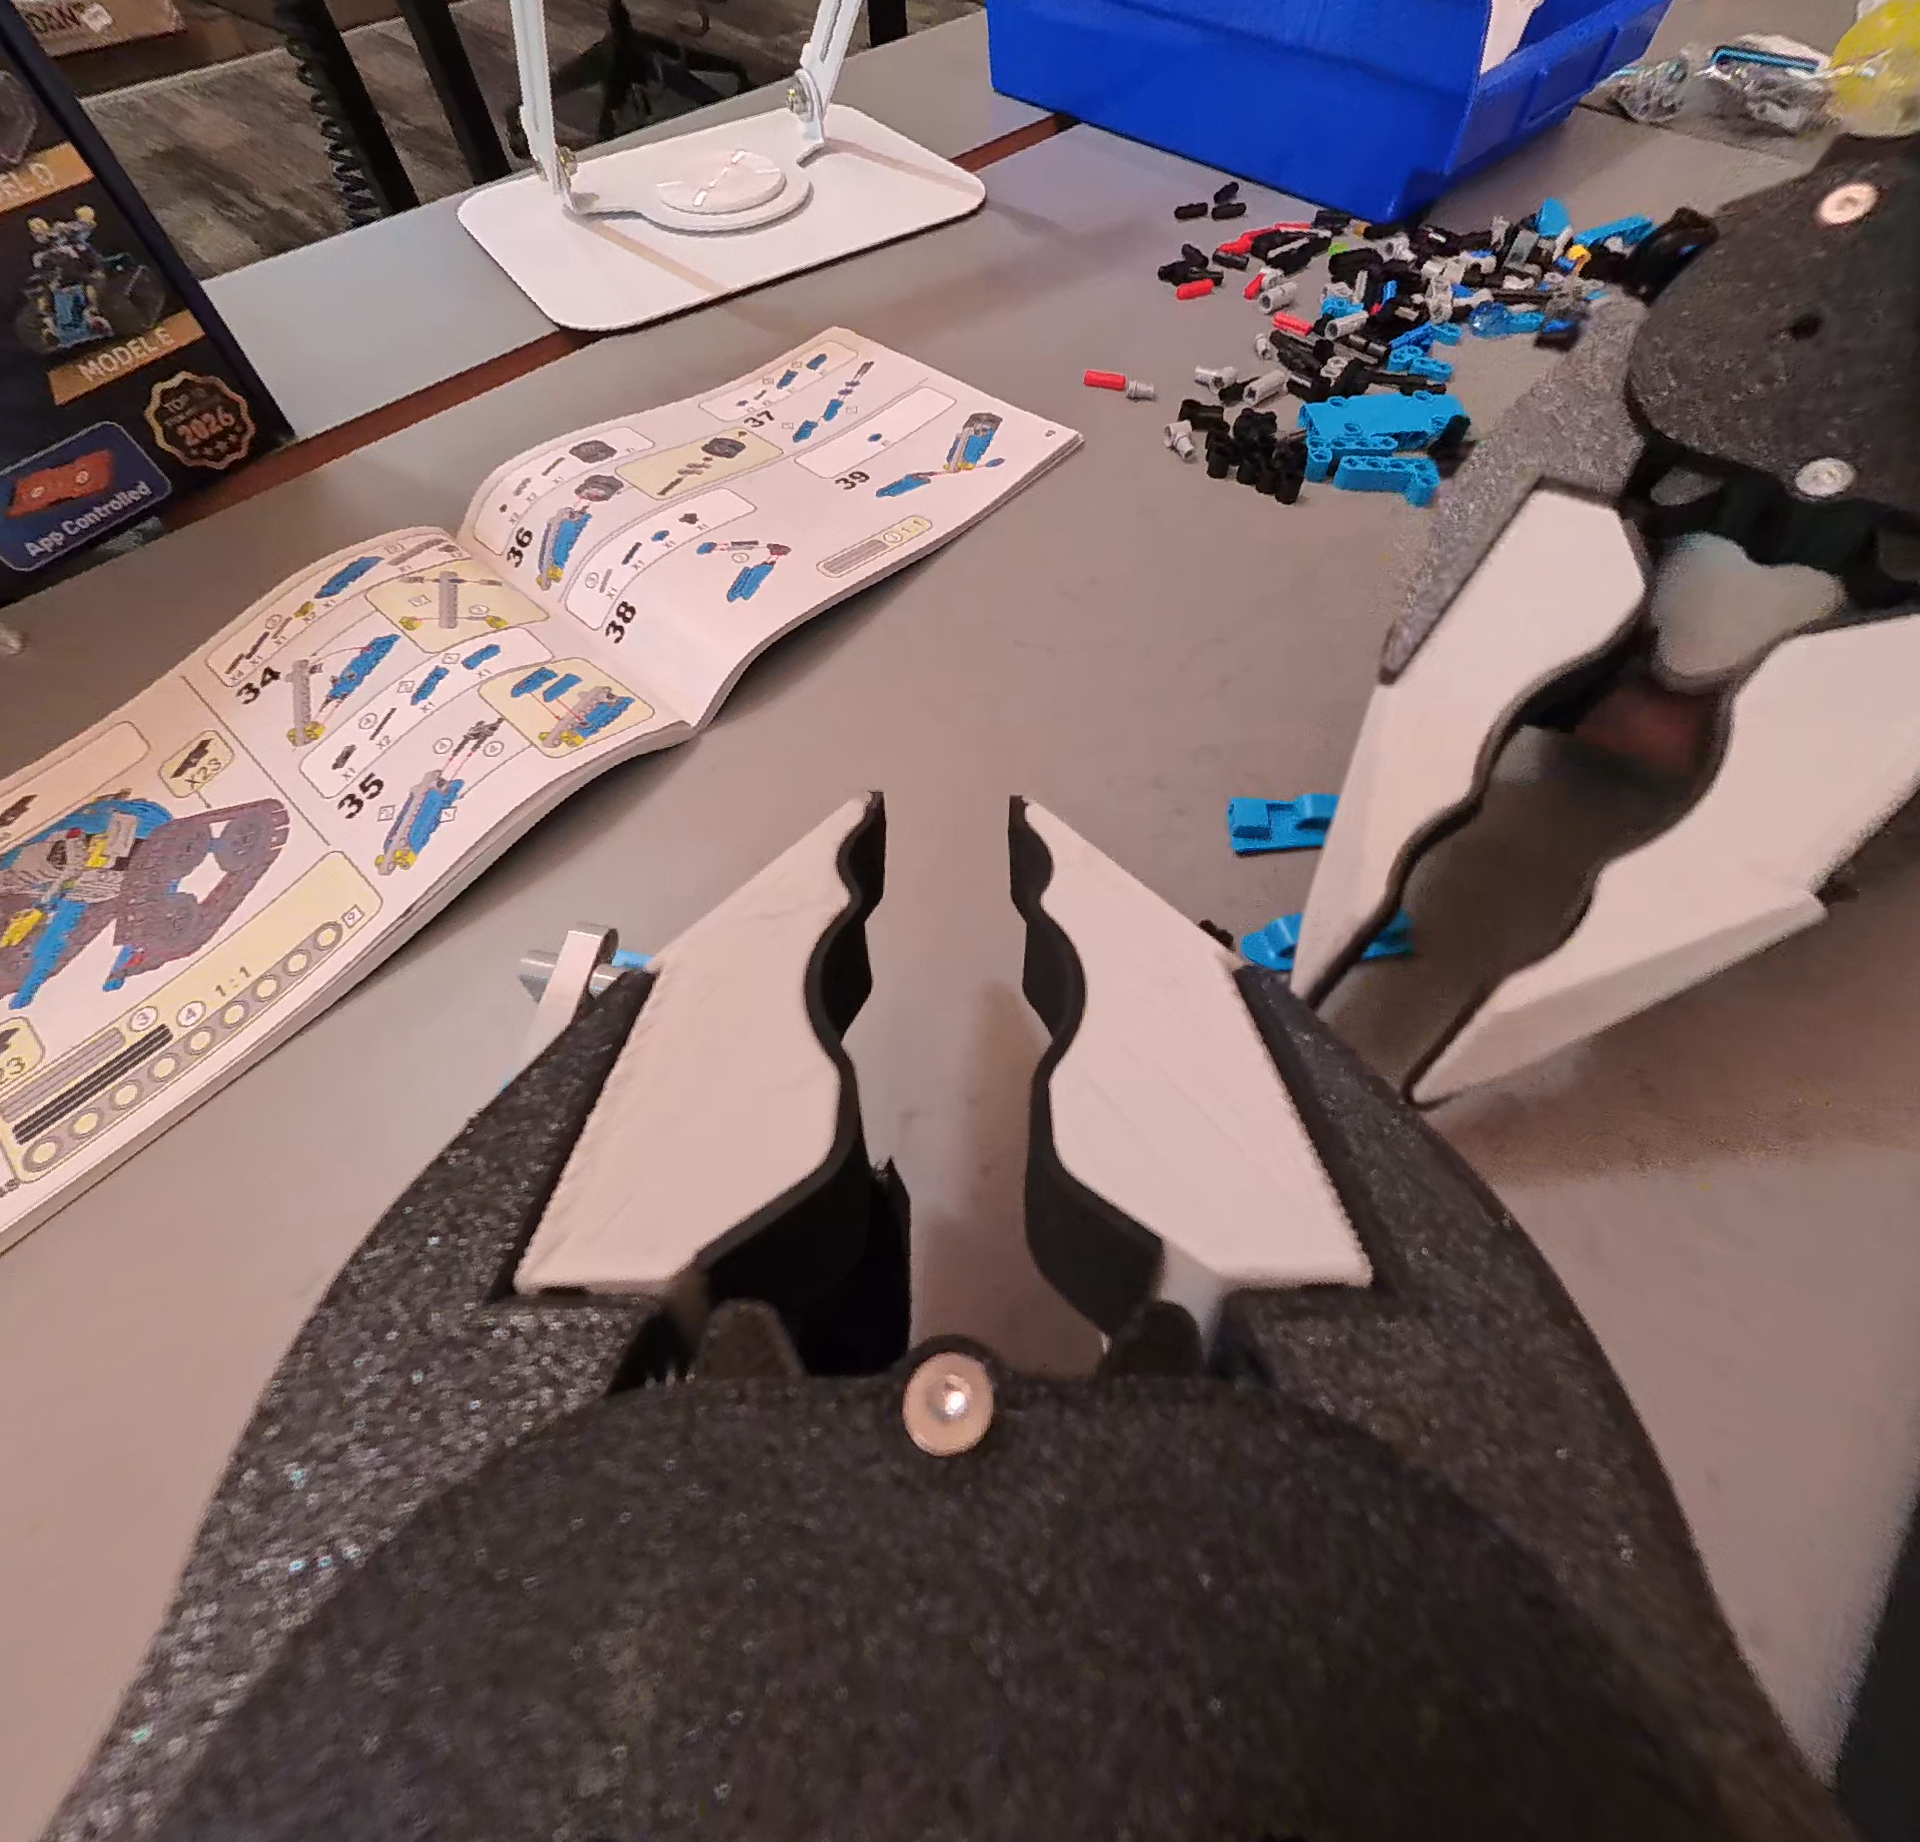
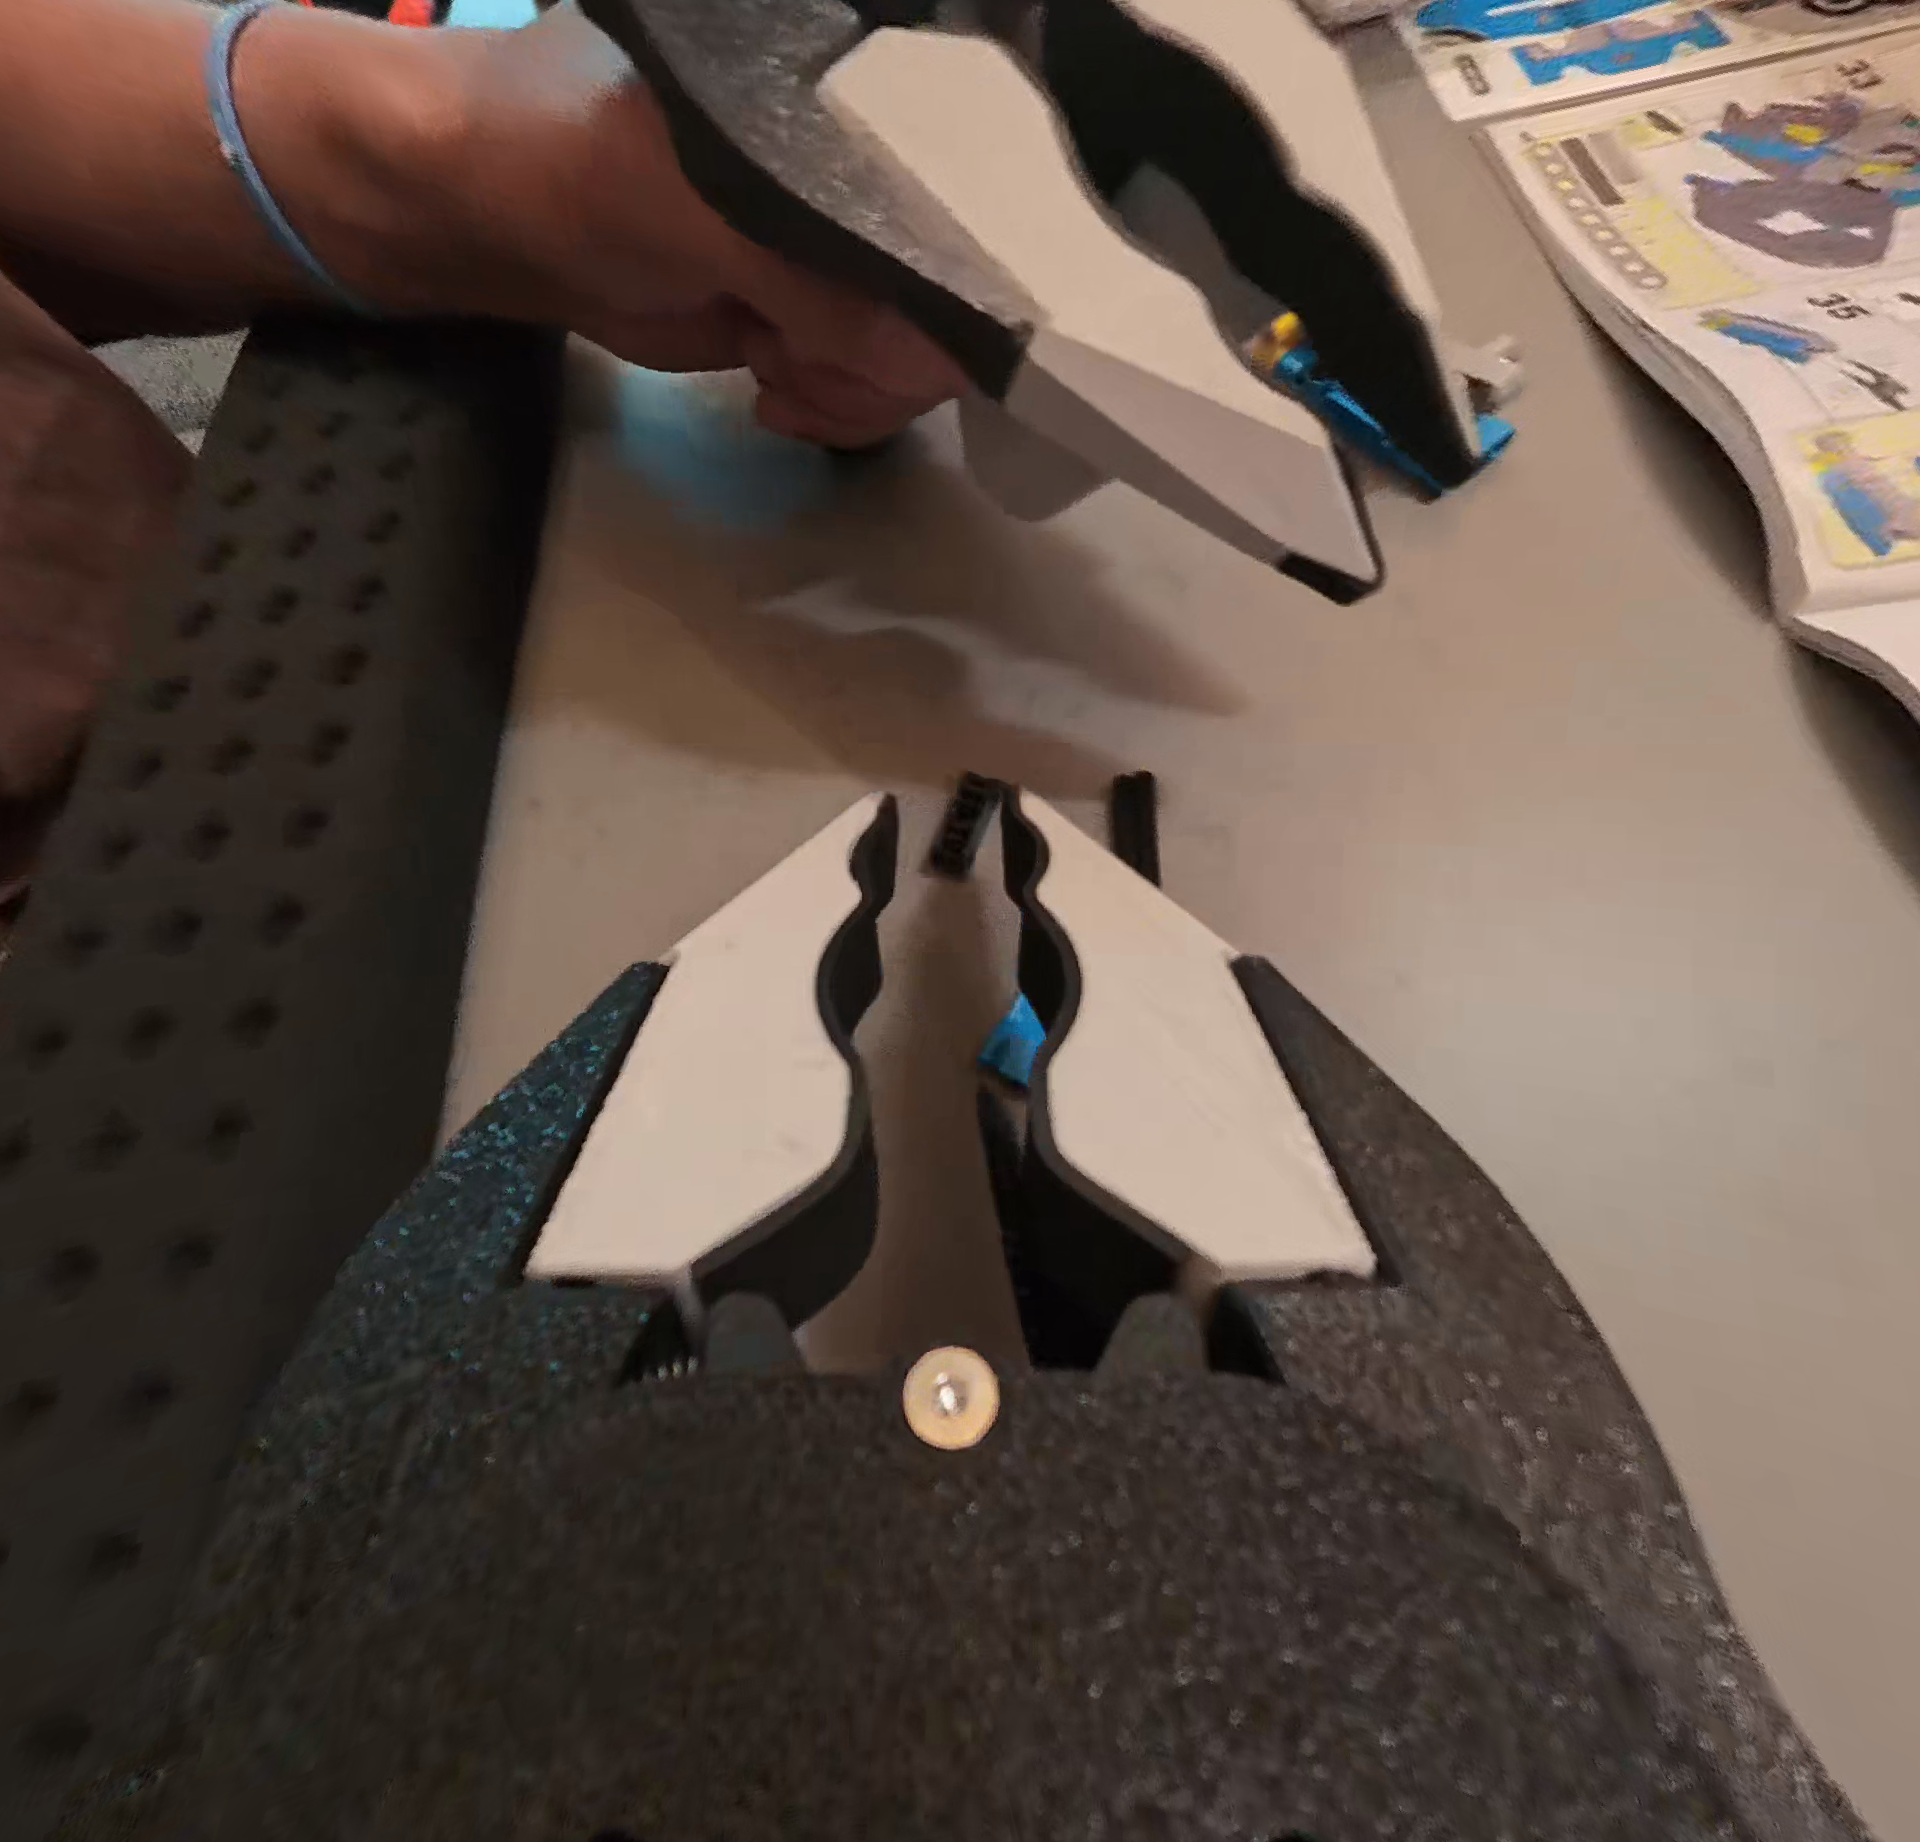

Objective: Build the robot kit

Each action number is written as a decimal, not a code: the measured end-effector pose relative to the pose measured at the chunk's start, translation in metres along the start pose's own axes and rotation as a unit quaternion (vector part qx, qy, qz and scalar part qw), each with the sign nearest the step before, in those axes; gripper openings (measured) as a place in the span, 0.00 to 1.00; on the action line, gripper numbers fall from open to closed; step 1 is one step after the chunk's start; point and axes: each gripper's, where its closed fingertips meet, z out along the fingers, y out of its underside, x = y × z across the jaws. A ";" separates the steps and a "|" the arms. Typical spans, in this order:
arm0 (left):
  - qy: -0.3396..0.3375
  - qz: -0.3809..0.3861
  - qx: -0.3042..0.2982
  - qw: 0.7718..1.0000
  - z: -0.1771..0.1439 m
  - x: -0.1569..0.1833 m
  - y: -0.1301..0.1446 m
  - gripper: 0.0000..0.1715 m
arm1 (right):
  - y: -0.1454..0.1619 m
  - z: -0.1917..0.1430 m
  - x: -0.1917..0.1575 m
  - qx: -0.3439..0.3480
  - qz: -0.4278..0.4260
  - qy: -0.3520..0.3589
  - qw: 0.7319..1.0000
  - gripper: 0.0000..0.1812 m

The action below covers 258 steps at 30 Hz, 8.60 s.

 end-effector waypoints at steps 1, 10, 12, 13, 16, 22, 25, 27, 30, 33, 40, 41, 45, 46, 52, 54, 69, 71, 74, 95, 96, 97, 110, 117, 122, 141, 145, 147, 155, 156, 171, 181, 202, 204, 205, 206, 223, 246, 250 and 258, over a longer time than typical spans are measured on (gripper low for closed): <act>-0.002 0.002 -0.002 1.000 0.000 -0.001 0.001 0.13 | 0.000 0.004 -0.002 -0.009 -0.005 0.003 1.000 0.11; 0.001 -0.009 -0.004 1.000 0.002 -0.004 0.001 0.13 | 0.010 0.015 0.001 -0.053 -0.058 0.042 0.996 0.14; 0.002 -0.008 -0.004 1.000 0.002 -0.004 0.001 0.13 | 0.016 0.018 0.002 -0.069 -0.061 0.043 0.995 0.12; 0.002 -0.007 -0.005 1.000 0.002 -0.003 0.001 0.13 | 0.014 0.018 0.002 -0.066 -0.061 0.042 0.995 0.09; 0.001 -0.006 -0.005 1.000 0.002 -0.003 0.002 0.13 | 0.014 0.019 0.003 -0.068 -0.058 0.044 0.995 0.04; -0.024 -0.012 0.044 0.999 -0.008 -0.013 -0.015 0.12 | -0.026 -0.004 0.036 0.026 -0.071 0.163 0.984 0.04; -0.048 -0.041 0.094 0.994 -0.021 -0.026 -0.032 0.11 | -0.049 -0.032 0.055 0.097 -0.064 0.232 0.966 0.04; -0.055 -0.062 0.139 0.987 -0.033 -0.033 -0.045 0.11 | -0.063 -0.050 0.059 0.150 -0.055 0.255 0.954 0.04; -0.005 -0.099 0.175 0.980 -0.040 -0.025 -0.055 0.11 | -0.079 -0.068 0.058 0.227 -0.006 0.229 0.947 0.04; 0.077 -0.137 0.176 0.972 -0.036 -0.005 -0.058 0.11 | -0.080 -0.076 0.066 0.240 0.007 0.243 0.940 0.04; 0.206 -0.190 0.199 0.939 -0.043 0.024 -0.071 0.14 | -0.092 -0.071 0.048 0.287 0.062 0.142 0.945 0.04; 0.216 -0.195 0.205 0.935 -0.046 0.025 -0.073 0.14 | -0.093 -0.073 0.047 0.295 0.073 0.129 0.944 0.04; 0.244 -0.218 0.216 0.920 -0.051 0.026 -0.077 0.14 | -0.096 -0.078 0.043 0.314 0.087 0.099 0.940 0.04; 0.248 -0.223 0.216 0.918 -0.051 0.026 -0.077 0.14 | -0.097 -0.079 0.042 0.319 0.088 0.097 0.939 0.04; 0.276 -0.244 0.184 0.911 -0.044 0.034 -0.070 0.15 | -0.090 -0.077 0.053 0.226 -0.088 0.291 0.925 0.04; 0.279 -0.250 0.187 0.908 -0.044 0.035 -0.072 0.15 | -0.091 -0.073 0.048 0.193 -0.157 0.339 0.907 0.04; 0.303 -0.299 0.209 0.881 -0.049 0.034 -0.080 0.08 | -0.103 -0.064 0.036 0.183 -0.206 0.377 0.884 0.04; 0.308 -0.296 0.211 0.879 -0.050 0.035 -0.081 0.04 | -0.103 -0.063 0.036 0.183 -0.203 0.375 0.886 0.04; 0.300 -0.281 0.202 0.889 -0.049 0.035 -0.078 0.04 | -0.101 -0.062 0.037 0.182 -0.202 0.373 0.887 0.04; 0.370 -0.163 0.175 0.898 -0.068 0.075 -0.068 0.03 | -0.080 -0.060 -0.008 0.243 0.105 -0.098 0.959 0.04; 0.371 -0.166 0.180 0.896 -0.069 0.075 -0.070 0.03 | -0.082 -0.061 -0.008 0.248 0.105 -0.099 0.958 0.04; 0.374 -0.169 0.185 0.893 -0.071 0.076 -0.072 0.03 | -0.084 -0.062 -0.009 0.252 0.107 -0.103 0.956 0.04; 0.365 -0.205 0.201 0.886 -0.069 0.068 -0.079 0.04 | -0.093 -0.059 -0.004 0.278 0.125 -0.087 0.948 0.04; 0.362 -0.180 0.213 0.890 -0.072 0.073 -0.081 0.06 | -0.098 -0.065 -0.007 0.298 0.130 -0.101 0.940 0.04; 0.352 -0.175 0.222 0.892 -0.073 0.072 -0.083 0.04 | -0.097 -0.059 -0.011 0.287 0.129 -0.108 0.943 0.04; 0.337 -0.172 0.214 0.900 -0.069 0.066 -0.081 0.04 | -0.096 -0.062 -0.004 0.290 0.139 -0.097 0.942 0.04; 0.266 -0.174 0.218 0.923 -0.062 0.037 -0.077 0.04 | -0.064 -0.046 0.028 0.200 0.098 0.037 0.974 0.16; 0.217 -0.178 0.203 0.938 -0.052 0.021 -0.070 0.04 | -0.032 -0.029 0.034 0.094 0.062 0.070 0.991 0.14; 0.209 -0.209 0.192 0.936 -0.046 0.012 -0.064 0.04 | 0.010 0.004 0.029 -0.064 -0.033 0.111 0.991 0.05; 0.212 -0.209 0.191 0.935 -0.046 0.013 -0.064 0.04 | 0.011 0.004 0.031 -0.066 -0.027 0.112 0.991 0.06; 0.206 -0.158 0.176 0.950 -0.040 0.023 -0.061 0.04 | 0.018 0.006 0.028 -0.113 0.015 0.096 0.989 0.05; 0.192 -0.163 0.170 0.953 -0.038 0.016 -0.058 0.04 | 0.014 0.007 0.021 -0.135 -0.004 0.088 0.987 0.08; 0.109 -0.114 0.123 0.980 -0.027 0.008 -0.039 0.04 | -0.052 -0.039 0.041 0.139 0.106 0.051 0.983 0.01; 0.118 -0.119 0.132 0.977 -0.029 0.011 -0.042 0.04 | -0.076 -0.065 0.046 0.243 0.154 0.038 0.957 0.01; 0.123 -0.118 0.138 0.976 -0.030 0.013 -0.045 0.04 | -0.077 -0.067 0.048 0.257 0.165 0.039 0.951 0.01; 0.128 -0.115 0.143 0.975 -0.032 0.015 -0.047 0.04 | -0.075 -0.063 0.047 0.253 0.166 0.041 0.952 0.02; 0.101 -0.052 0.117 0.987 -0.023 0.025 -0.040 0.04 | -0.063 -0.026 0.044 0.173 0.116 0.090 0.974 0.02; 0.307 -0.218 0.225 0.899 -0.068 0.029 -0.076 0.03 | -0.093 -0.079 0.032 0.302 0.083 0.034 0.949 0.02; 0.399 -0.227 0.241 0.855 -0.086 0.052 -0.086 0.03 | -0.111 -0.084 0.009 0.339 0.071 -0.024 0.938 0.02; 0.433 -0.253 0.250 0.828 -0.093 0.053 -0.089 0.03 | -0.122 -0.082 -0.005 0.351 0.068 -0.059 0.932 0.01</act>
